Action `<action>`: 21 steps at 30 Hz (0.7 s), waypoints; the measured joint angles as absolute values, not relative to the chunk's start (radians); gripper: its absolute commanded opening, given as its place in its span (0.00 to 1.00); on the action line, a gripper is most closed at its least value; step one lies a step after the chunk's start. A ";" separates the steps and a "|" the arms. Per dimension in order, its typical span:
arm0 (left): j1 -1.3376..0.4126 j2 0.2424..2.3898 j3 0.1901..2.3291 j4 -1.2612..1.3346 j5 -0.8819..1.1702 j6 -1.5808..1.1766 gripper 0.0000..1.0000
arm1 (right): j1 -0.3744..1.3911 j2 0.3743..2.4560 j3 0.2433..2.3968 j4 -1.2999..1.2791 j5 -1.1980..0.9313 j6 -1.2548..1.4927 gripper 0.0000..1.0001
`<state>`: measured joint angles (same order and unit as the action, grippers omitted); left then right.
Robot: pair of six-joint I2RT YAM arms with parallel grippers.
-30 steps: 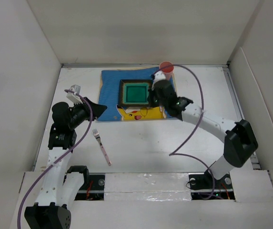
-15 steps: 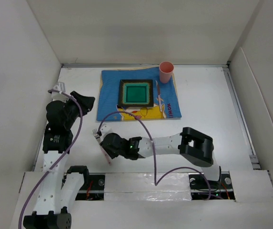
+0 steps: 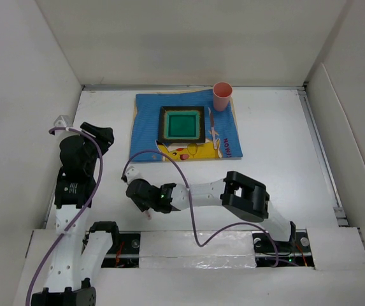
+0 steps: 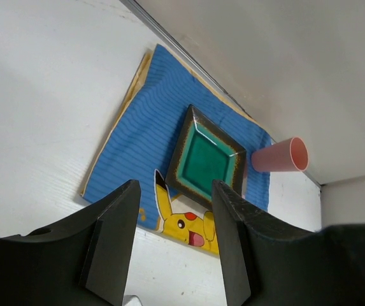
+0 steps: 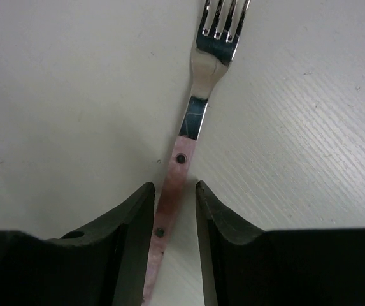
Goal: Set the dinner table for one person
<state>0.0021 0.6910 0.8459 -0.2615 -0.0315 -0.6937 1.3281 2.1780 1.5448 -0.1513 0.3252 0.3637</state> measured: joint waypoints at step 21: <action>0.002 0.699 0.854 -0.275 0.012 -0.704 0.22 | 1.100 2.145 1.763 -0.210 0.324 0.458 0.00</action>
<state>0.0021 0.6987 0.8536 -0.2752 0.0116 -0.7044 1.0996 2.1448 1.7630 -0.2104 0.3237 0.4580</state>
